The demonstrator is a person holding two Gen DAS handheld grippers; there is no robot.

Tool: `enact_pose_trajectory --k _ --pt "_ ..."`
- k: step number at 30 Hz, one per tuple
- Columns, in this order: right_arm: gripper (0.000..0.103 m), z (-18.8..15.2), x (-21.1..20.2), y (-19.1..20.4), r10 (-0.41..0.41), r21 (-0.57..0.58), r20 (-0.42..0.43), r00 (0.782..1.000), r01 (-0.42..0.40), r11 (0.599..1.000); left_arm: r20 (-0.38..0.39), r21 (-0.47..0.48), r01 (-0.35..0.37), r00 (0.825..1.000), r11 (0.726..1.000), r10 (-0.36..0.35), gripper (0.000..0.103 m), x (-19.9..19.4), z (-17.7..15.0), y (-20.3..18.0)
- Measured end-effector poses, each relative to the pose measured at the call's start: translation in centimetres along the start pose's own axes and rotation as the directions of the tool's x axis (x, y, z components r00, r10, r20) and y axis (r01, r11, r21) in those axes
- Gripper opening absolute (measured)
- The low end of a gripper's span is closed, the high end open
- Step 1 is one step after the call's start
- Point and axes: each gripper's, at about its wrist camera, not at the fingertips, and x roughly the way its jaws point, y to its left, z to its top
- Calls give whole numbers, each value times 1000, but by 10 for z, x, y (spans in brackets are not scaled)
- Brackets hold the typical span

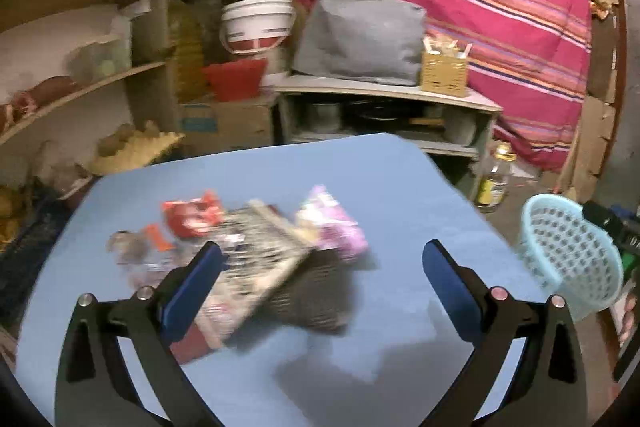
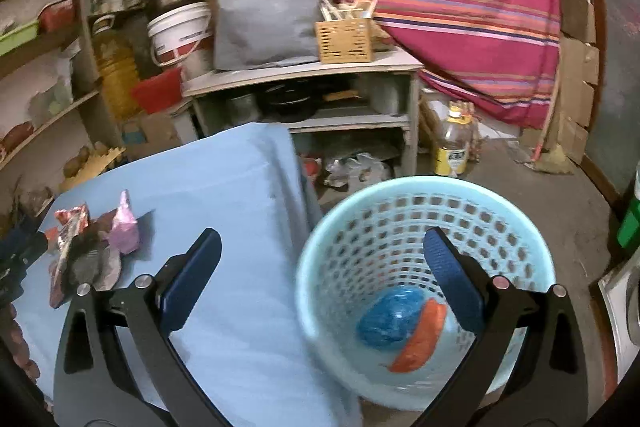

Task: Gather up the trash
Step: 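Return both tools to the trash pile on the table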

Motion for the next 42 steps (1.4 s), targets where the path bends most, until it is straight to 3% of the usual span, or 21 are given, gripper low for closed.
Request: enact_pose_trajectory --k 14,26,34,42 --pt "99 -4 17 111 42 -144 -10 999 -43 989 -17 -35 -124 992 992 124 98 -4 -23 111" --pt "99 -6 31 172 48 -205 5 999 -46 978 -42 -75 -144 989 987 141 98 2 -41 163" --pt "99 -7 39 205 59 -217 21 998 -53 975 -51 -177 -177 984 968 171 98 6 -43 201" --pt "99 -10 47 231 89 -237 25 996 -80 968 -79 -179 -211 977 961 200 98 14 -45 224"
